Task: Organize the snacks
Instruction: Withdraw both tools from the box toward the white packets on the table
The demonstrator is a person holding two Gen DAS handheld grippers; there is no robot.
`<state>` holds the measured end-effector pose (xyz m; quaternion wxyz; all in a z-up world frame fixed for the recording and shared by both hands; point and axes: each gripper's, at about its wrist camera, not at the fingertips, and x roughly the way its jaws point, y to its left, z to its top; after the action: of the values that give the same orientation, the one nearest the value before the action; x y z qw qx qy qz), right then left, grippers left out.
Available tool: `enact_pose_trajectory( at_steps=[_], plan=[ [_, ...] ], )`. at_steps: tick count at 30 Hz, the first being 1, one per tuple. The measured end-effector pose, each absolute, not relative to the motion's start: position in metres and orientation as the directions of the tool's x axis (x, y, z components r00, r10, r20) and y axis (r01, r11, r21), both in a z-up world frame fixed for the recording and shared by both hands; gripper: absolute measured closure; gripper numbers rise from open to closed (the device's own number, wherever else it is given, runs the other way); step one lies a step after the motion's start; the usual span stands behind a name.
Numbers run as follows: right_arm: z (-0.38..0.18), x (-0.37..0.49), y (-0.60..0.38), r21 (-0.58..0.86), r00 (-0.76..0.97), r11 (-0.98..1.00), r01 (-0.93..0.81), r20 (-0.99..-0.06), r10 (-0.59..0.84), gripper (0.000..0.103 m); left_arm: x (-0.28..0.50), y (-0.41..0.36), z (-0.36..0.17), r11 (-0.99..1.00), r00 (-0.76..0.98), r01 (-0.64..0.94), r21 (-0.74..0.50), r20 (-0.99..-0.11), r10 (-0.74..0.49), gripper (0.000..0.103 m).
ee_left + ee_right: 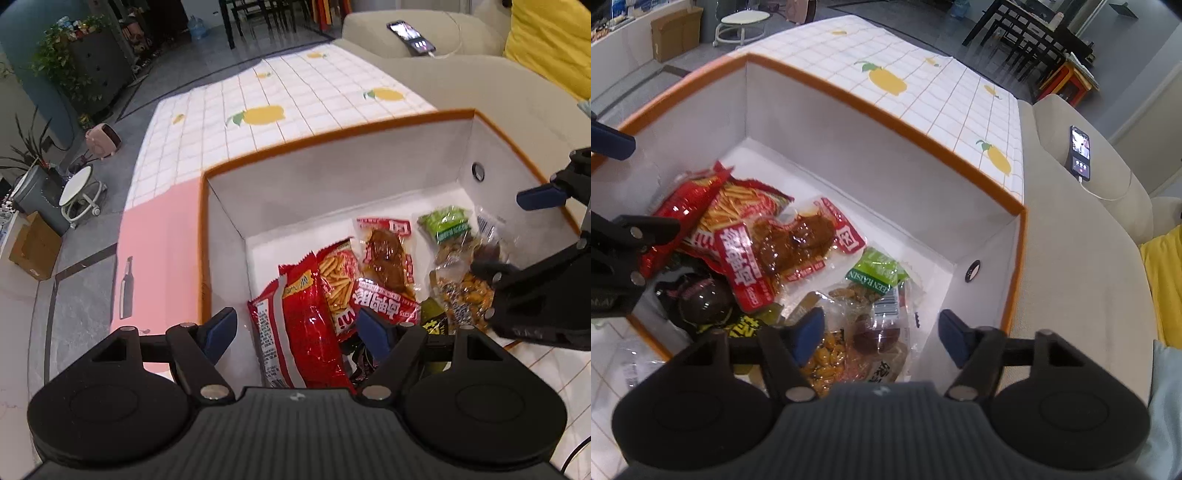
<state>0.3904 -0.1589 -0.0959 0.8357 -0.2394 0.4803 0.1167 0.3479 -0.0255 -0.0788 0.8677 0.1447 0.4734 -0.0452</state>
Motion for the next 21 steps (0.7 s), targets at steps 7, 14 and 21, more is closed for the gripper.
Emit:
enact_pose_trajectory(
  at_steps=[7,14,21],
  plan=[
    [-0.062,0.379,-0.169,-0.18,0.48,0.905,-0.386,-0.877,0.03,0.027,0.325,-0.022,-0.046,0.966,0.599,0.179,0.188,-0.799,0.045,0.016],
    [-0.02,0.35,-0.188,-0.083,0.556,0.953,-0.291,-0.825,0.098,0.026,0.286,-0.015,-0.012,0.984,0.694,0.118,0.131,-0.72,0.013,0.016],
    [0.013,0.301,-0.208,0.011,0.681,0.982,-0.19,-0.719,0.14,0.026,0.242,-0.012,0.015,0.996,0.77,0.078,0.032,-0.637,-0.04,0.016]
  ],
)
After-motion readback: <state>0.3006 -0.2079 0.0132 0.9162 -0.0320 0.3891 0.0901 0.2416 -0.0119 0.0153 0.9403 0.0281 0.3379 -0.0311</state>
